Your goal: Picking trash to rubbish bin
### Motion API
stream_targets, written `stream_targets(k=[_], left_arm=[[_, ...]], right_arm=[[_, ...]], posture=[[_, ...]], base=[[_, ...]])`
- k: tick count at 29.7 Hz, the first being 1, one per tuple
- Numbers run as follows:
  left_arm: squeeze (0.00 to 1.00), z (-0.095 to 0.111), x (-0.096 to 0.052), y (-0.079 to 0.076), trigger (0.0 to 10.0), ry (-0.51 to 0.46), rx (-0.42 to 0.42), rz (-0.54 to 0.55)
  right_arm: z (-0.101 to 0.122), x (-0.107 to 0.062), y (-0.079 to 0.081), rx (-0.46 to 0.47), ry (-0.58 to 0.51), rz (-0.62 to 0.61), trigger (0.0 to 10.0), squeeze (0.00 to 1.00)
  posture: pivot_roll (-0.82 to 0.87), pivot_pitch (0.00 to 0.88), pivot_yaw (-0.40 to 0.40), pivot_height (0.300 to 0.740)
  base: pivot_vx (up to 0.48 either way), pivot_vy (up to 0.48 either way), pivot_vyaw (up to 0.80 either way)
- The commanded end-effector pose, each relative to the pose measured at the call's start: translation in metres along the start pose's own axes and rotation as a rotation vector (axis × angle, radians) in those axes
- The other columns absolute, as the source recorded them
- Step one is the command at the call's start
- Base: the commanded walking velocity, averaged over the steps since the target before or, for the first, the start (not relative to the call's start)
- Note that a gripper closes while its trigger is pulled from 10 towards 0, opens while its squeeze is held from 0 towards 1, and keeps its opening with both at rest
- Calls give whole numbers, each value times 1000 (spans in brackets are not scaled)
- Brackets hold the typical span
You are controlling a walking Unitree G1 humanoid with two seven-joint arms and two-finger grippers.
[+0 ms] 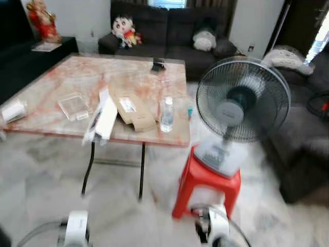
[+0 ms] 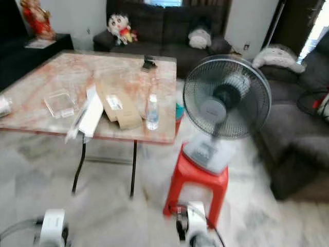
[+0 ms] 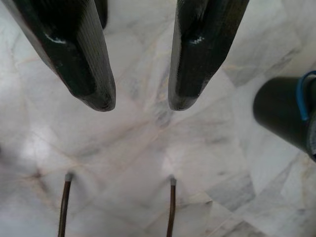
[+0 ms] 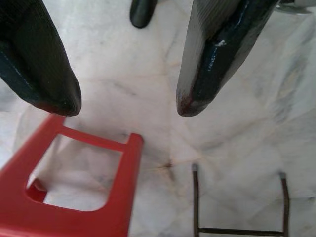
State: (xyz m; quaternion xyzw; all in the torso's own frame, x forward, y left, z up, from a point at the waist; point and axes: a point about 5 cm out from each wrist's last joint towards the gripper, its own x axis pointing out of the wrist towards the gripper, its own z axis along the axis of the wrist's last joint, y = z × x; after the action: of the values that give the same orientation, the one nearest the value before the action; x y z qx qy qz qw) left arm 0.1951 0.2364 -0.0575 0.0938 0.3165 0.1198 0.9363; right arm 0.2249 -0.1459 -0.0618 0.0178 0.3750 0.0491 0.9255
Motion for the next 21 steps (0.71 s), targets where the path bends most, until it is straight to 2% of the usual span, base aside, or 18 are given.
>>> stream_targets(k=[1,10,17,21], left_arm=[[0,4,2,3,10000,-9,-6,8],[0,2,1,3,10000,-6,-9,10],[0,12,3,1,10000,-63,13,29],[0,32,6,3,10000,-171,-7,69]], right_arm=[[-1,0,1,16,-4,-1,10000,0],[2,0,1,15,-16,4,10000,0],[8,2,4,5,-40,28,10000,0],[26,5,11,-27,-112,71,10000,0]], posture=[[49,0,-58,740],[48,7,-59,740],[51,10,-63,740],[49,13,-61,740]], base=[[0,0,-788],[0,0,0],[0,0,0],[0,0,0]])
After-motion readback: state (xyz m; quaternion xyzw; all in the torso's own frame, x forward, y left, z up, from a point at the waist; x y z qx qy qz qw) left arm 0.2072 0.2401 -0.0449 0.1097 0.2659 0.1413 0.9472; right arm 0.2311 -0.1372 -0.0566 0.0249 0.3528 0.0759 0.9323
